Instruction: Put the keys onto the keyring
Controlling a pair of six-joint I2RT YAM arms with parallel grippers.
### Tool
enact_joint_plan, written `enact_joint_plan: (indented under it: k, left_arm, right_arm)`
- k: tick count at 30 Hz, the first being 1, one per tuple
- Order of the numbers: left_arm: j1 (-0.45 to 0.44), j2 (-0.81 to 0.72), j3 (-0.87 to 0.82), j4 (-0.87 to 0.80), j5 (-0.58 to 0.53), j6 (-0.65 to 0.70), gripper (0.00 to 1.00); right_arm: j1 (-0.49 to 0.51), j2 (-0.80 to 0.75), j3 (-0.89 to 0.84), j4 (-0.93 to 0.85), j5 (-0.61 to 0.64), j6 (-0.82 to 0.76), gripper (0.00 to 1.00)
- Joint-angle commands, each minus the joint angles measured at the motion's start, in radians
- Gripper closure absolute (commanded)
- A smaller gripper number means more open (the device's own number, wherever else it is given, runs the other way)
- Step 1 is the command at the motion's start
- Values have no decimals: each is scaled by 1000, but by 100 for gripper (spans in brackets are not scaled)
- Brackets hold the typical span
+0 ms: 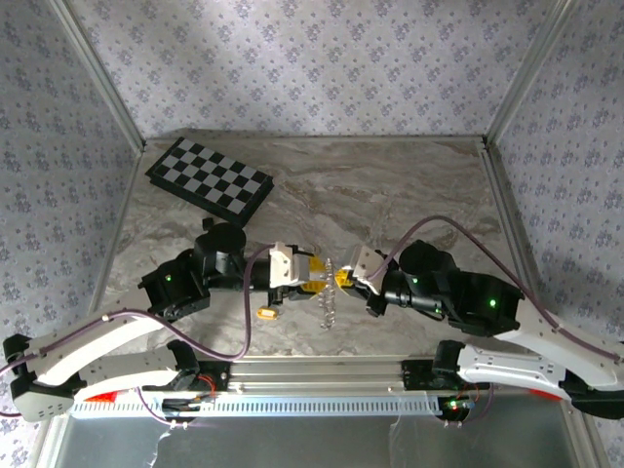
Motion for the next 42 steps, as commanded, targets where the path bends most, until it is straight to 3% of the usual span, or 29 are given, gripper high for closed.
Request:
enact_joint_plan:
  k: [1,12,28,42]
  left_arm:
    - [-5,-7,-20,13,-21,18,71]
    - [-5,6,-38,69,-14,2,72]
    - [-5,17,-43,68,-22,4,85]
    - [-5,13,-51,58,-1,16,84]
  right_arm:
    - [8,5,74,-36,17,-25,100]
    - [26,42,103,-57,-13,-29,100]
    - [46,38,89,-37,-20,-33,100]
    - [55,42,83,-17,-30,-36,100]
